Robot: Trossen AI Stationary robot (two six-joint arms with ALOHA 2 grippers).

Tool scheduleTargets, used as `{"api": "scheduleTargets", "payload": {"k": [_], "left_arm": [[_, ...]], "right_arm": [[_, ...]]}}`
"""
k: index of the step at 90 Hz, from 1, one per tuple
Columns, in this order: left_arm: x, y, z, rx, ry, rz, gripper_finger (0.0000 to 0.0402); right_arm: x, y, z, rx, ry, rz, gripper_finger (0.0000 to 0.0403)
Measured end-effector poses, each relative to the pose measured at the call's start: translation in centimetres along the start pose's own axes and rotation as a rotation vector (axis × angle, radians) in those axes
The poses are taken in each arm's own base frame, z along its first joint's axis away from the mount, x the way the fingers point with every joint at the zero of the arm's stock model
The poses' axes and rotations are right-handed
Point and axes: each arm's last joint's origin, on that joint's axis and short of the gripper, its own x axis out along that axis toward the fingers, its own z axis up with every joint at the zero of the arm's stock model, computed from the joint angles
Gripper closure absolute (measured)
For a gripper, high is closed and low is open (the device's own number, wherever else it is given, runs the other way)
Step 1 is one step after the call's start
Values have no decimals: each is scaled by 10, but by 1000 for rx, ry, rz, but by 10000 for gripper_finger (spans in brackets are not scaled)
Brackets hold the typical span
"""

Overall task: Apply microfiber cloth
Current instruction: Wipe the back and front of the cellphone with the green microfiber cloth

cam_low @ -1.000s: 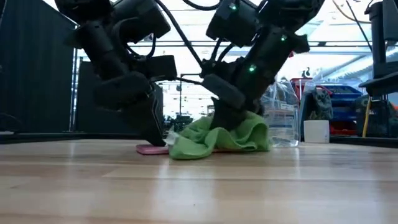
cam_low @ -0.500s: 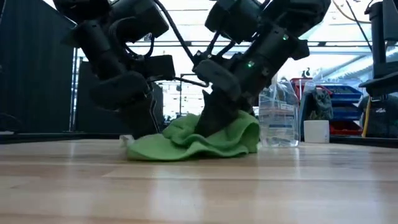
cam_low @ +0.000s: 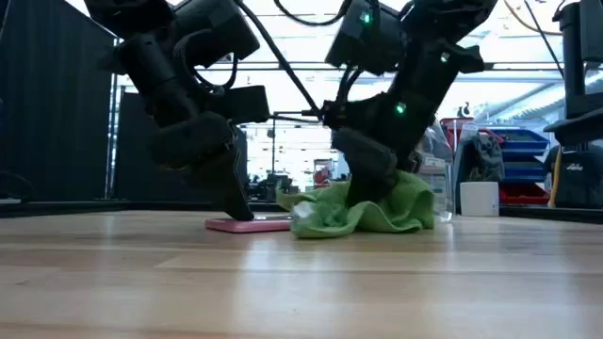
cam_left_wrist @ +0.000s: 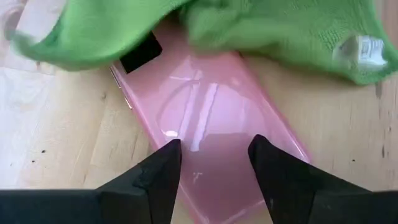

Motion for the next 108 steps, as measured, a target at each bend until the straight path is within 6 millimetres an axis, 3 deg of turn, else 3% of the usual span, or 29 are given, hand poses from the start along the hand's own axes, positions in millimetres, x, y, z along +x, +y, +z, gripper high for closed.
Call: {"api": "scheduleTargets", "payload": {"k": [13,32,48,79,94,108], "left_arm": [[0,0,1,1,-9,-7,218],[0,-1,1,1,-9,-12,218],[0,-1,1,0,-8,-14,218],[0,-1,1,2,-10,-16,217],[-2,-1,2,5,-15,-19,217],[-18,-2,11,16,-4,-30,217]], "right_arm": [[4,6,14,22,-122,78,381],[40,-4,2,32,-37,74,381],[49,-12,-4,20,28,3,381],[24,-38,9,9,41,-111,381],[-7,-22,18,1,6,22,380],[-32,-4,15,-42,-10,92,380]]}}
